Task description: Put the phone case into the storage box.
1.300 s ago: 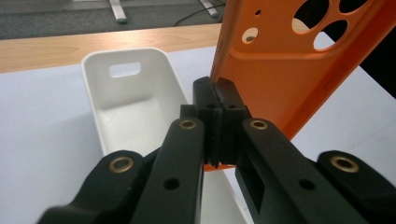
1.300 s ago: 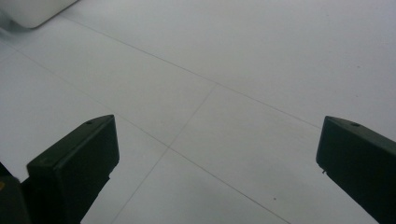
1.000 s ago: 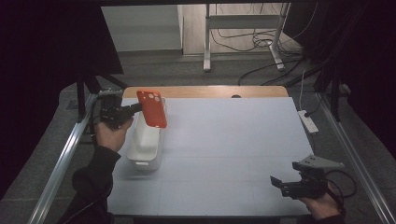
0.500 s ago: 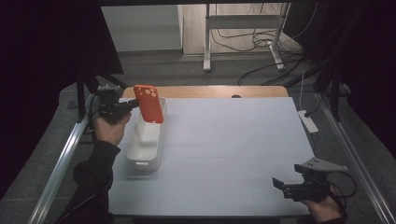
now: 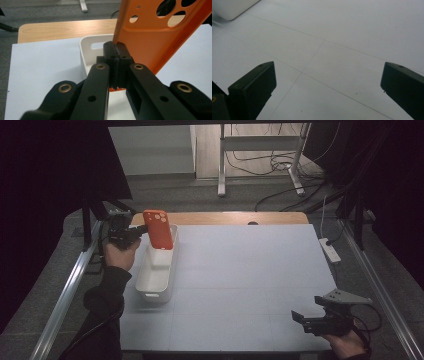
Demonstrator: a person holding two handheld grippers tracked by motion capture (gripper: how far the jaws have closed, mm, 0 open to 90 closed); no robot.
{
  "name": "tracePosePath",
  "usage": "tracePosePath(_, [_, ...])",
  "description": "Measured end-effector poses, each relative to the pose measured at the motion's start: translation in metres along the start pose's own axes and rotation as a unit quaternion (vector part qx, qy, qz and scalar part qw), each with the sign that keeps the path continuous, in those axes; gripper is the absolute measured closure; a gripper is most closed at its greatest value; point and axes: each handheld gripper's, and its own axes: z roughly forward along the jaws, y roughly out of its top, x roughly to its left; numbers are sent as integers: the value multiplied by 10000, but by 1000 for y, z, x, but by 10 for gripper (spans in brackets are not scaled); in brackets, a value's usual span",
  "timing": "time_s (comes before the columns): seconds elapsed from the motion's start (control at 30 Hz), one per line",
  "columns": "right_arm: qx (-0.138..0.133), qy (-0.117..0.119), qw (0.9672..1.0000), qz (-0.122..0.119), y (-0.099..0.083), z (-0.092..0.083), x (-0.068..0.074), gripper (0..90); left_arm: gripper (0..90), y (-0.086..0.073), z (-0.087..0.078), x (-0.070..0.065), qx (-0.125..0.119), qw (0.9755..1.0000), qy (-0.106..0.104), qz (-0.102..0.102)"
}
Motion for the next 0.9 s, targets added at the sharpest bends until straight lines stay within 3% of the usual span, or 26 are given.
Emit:
tracePosePath(0.37, [33,22,10000,-24,0,0,0,16,895,4,19,7,6,9997,225,-35])
tracePosePath(0.9, [66,23,10000,-22,0,1,0,20,895,1,46,15,36,9996,245,-150])
